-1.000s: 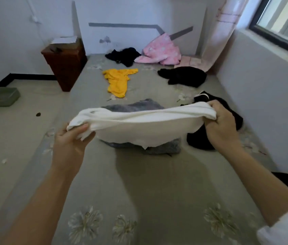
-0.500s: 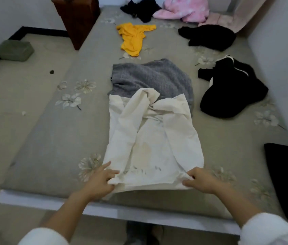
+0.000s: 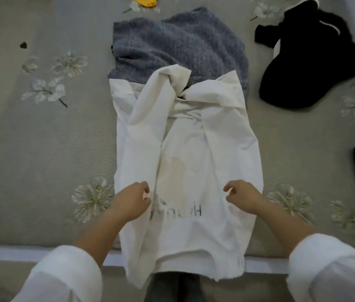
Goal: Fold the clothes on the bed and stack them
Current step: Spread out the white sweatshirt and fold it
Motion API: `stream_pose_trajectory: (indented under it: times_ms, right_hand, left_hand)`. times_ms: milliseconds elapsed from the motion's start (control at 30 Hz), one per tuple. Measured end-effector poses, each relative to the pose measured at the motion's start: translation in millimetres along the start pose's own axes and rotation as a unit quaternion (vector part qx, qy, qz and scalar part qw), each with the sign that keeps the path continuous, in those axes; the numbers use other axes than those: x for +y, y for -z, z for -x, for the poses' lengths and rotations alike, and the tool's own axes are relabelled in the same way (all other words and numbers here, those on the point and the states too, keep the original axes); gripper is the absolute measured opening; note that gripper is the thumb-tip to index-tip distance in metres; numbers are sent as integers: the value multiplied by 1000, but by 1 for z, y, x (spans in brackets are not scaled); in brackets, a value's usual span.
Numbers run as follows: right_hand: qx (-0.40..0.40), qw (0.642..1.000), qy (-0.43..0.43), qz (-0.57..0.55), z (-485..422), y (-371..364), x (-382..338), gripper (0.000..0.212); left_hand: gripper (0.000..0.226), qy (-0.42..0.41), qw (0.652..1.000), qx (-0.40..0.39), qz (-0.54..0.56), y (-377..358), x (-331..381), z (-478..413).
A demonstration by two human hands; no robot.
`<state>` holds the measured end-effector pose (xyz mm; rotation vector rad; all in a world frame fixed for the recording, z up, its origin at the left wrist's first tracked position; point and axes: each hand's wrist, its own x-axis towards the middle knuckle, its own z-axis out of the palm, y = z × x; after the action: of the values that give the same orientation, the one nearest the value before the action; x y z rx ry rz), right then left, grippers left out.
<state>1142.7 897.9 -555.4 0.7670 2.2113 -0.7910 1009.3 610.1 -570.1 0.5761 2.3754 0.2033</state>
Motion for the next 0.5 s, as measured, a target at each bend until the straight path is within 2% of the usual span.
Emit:
stream_pose_trajectory:
  times_ms: [167, 300, 400, 433, 500]
  right_hand:
    - [163, 985, 18, -49, -69, 66, -48, 41]
    - [307, 946, 28, -104, -123, 93, -78, 67]
    - [324, 926, -1, -193, -160, 99, -92, 82]
    - [327, 922, -13, -209, -170, 99, -93, 76]
    - [357, 912, -19, -203, -186, 99, -93, 42]
  left_hand:
    - [44, -36, 976, 209, 42, 52, 13, -96]
    - [63, -54, 950, 306, -19, 83, 13, -167]
    - [74, -66, 959, 273, -31, 95, 15, -212]
    - [76, -70, 969, 237, -21, 97, 17, -224]
    - [75, -83, 982, 170, -8, 95, 21, -245]
